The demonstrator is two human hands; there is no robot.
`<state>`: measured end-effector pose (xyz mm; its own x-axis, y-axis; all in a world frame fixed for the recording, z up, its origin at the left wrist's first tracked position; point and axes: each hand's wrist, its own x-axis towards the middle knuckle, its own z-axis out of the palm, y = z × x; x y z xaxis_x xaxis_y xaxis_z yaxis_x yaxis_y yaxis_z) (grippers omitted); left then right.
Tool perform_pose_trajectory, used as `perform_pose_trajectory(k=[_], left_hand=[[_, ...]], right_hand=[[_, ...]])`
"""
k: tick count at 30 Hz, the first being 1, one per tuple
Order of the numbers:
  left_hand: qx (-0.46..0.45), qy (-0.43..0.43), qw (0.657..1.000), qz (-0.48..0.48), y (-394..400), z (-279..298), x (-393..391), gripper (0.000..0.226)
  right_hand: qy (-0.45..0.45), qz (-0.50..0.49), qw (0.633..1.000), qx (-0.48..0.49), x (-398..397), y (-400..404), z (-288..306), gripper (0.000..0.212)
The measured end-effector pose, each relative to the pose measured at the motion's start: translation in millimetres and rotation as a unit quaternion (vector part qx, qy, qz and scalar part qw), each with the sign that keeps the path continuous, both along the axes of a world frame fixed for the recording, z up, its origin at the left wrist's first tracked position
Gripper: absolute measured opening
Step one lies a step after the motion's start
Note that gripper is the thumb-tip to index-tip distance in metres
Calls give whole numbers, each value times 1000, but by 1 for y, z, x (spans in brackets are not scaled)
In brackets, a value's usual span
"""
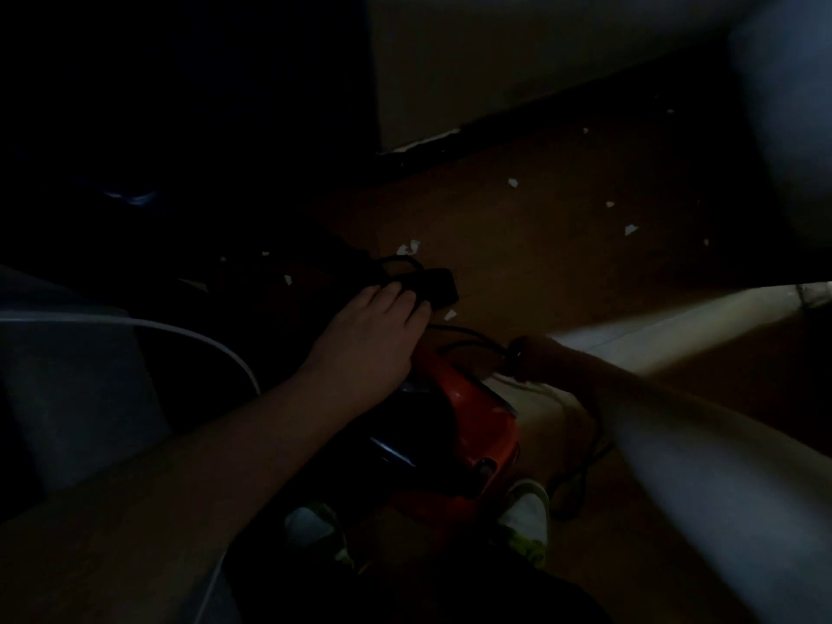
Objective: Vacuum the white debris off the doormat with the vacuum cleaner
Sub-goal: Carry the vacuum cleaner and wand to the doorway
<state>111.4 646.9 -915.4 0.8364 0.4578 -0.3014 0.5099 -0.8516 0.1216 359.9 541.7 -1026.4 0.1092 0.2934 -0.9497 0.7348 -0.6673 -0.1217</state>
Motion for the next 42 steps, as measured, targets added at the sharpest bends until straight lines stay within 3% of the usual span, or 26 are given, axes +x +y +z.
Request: perform_pose_trajectory(k=[5, 7, 10, 13, 16, 20, 21, 23, 25, 26, 27, 28, 30, 32, 38, 39, 40, 42], left_hand=[[-49, -67, 996, 18, -31, 21, 16, 44], [-60, -75, 995, 22, -42, 30, 19, 40], [-133, -63, 987, 69, -61, 51, 29, 41], [-271, -3, 949, 159, -75, 77, 39, 46], [-421, -15, 856, 300, -94, 104, 46, 45], [-595, -72, 655, 460, -122, 130, 35, 34], [-600, -83, 640, 474, -127, 133, 29, 25], [-576, -72, 671, 461, -131, 138, 16, 11], [-550, -22, 708, 443, -132, 144, 1, 18], [-542, 2, 716, 440, -130, 148, -8, 21], [-536, 19, 722, 438, -126, 151, -16, 23], [-525, 36, 735, 428, -121, 154, -23, 24], [-463, 65, 796, 385, -108, 160, -35, 25], [-391, 84, 852, 338, -94, 171, -42, 20], [-319, 200, 914, 152, -41, 210, -42, 34], [-285, 195, 929, 134, -28, 219, -39, 37], [-242, 167, 949, 117, -14, 228, -37, 36], [-117, 82, 988, 56, 14, 239, -32, 42]], right_hand=[[-32, -5, 997, -74, 17, -11, 50, 34], [6, -106, 991, -82, 19, -5, 78, 26], [111, -306, 942, -85, 15, -3, 120, 27], [202, -458, 865, -40, -2, -2, 161, 43], [301, -560, 772, 11, -18, -3, 201, 47], [370, -623, 687, 55, -50, -8, 238, 40], [376, -646, 661, 68, -58, -10, 244, 41], [376, -710, 587, 99, -73, -16, 250, 39], [358, -777, 503, 124, -84, -21, 254, 39], [342, -796, 483, 127, -91, -23, 255, 38], [325, -799, 492, 117, -99, -26, 259, 33], [308, -787, 526, 94, -111, -31, 264, 26], [302, -728, 615, 28, -137, -38, 275, 24], [329, -684, 651, -18, -163, -42, 283, 24], [289, -765, 573, 50, -200, -23, 261, 27], [272, -762, 584, 67, -201, -20, 254, 29], [255, -737, 619, 90, -201, -19, 247, 31], [220, -633, 729, 138, -198, -17, 237, 31]])
